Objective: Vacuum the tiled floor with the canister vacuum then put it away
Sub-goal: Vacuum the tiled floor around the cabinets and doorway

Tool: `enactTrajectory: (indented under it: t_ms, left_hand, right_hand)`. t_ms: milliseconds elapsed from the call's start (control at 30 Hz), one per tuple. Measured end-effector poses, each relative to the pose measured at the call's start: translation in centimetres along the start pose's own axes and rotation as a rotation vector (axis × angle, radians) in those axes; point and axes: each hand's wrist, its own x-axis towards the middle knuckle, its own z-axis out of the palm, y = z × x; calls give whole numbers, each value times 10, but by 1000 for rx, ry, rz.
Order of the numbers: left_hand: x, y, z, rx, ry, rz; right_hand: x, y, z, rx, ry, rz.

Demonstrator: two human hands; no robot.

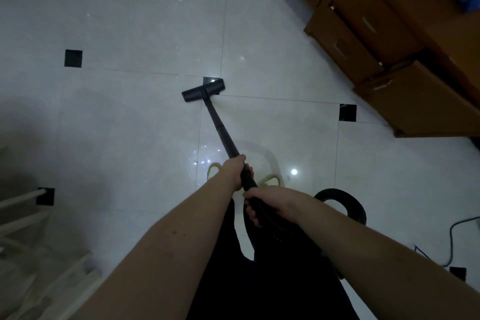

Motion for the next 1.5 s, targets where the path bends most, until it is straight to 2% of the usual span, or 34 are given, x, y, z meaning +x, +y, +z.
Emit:
enactTrajectory:
  t_ms: [167,467,533,633,667,800,867,1100,1300,1433,1500]
  left_hand:
    - [0,7,6,98,37,33]
    - [2,11,13,160,77,41]
    - [3,9,14,163,84,34]
    - [1,6,15,123,58,15]
    - [1,5,14,107,43,5]
    - [4,2,1,58,-29,-48]
    - [5,4,-6,20,-49,-54]
    - [7,15,-19,-67,-109,1]
    - [4,24,-18,-134,-167,42]
    - [5,18,-16,-173,-160,56]
    - [6,15,-15,-187,-138,51]
  right_hand:
    - [0,-10,12,-73,141,-13]
    - [-13,-21,18,-233,267,-21]
    - [-11,-24,23,-414,366,-58]
    - [-1,-27,32,-972,626,-37]
    - [1,-28,36,-1081,673,-12]
    - [9,-33,40,-1209,592,83]
    - [10,-34,42,-1146,536,69]
    - [-1,-38,41,-568,343,-59]
    - [-9,-39,29,-263,162,-107]
    - [-5,-33,18,-141,91,-58]
    - [-2,-35,25,-292,202,-34]
